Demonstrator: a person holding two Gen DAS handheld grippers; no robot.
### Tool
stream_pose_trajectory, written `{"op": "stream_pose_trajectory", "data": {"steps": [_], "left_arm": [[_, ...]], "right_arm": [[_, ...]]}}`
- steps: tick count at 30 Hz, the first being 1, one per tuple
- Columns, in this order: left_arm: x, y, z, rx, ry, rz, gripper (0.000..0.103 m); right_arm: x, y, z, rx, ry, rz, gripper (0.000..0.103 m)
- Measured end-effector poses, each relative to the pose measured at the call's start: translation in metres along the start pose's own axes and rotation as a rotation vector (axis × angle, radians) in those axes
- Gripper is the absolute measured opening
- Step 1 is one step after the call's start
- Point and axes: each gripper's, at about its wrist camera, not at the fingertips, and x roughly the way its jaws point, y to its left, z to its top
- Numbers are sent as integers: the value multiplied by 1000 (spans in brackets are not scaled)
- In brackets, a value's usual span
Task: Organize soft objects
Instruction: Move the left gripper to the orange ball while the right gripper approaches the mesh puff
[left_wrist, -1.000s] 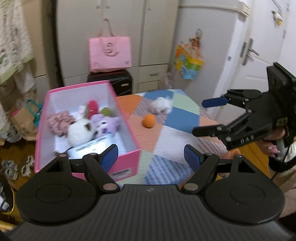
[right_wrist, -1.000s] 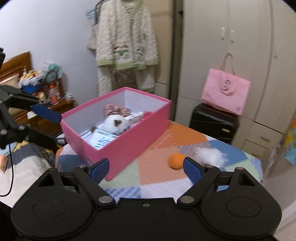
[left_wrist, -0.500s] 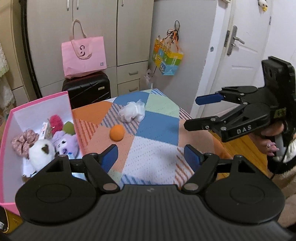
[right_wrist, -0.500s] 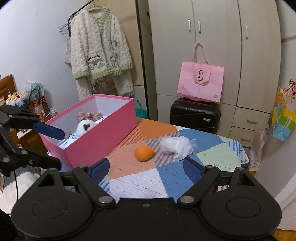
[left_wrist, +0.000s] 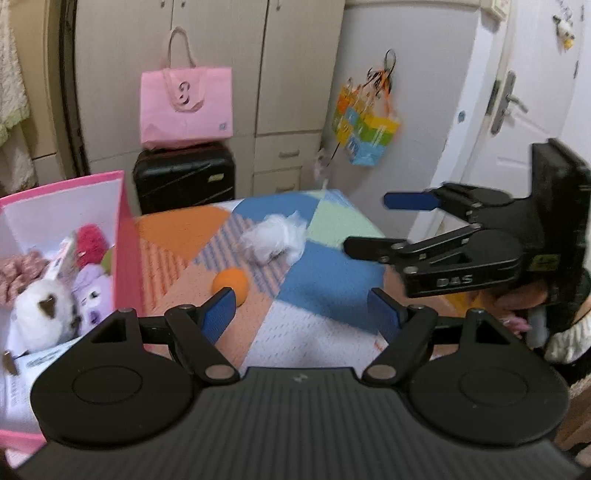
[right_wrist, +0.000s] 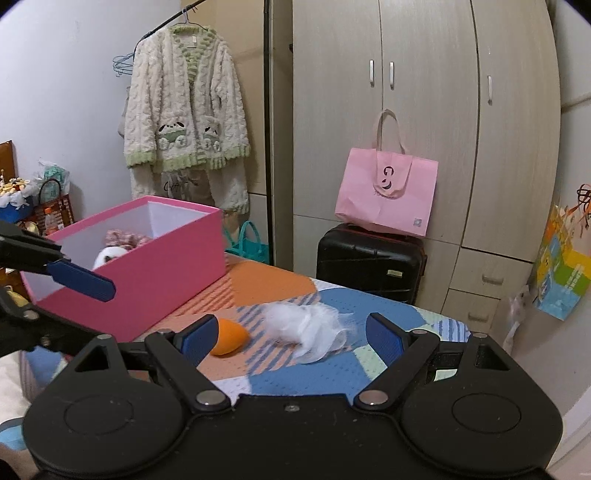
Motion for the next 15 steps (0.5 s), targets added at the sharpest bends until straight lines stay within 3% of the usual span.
{"op": "stream_pose_trajectory", "data": {"steps": [4, 10, 15], "left_arm": [[7, -2, -1, 30, -32, 26, 78], [34, -1, -4, 0, 6, 50, 78], [63, 3, -14, -15, 29, 143, 76]], "right_arm": [[4, -11, 1, 4, -11, 1, 90], [14, -26, 2, 53, -8, 37, 90], [35, -35, 3, 104, 8, 98, 90]]}}
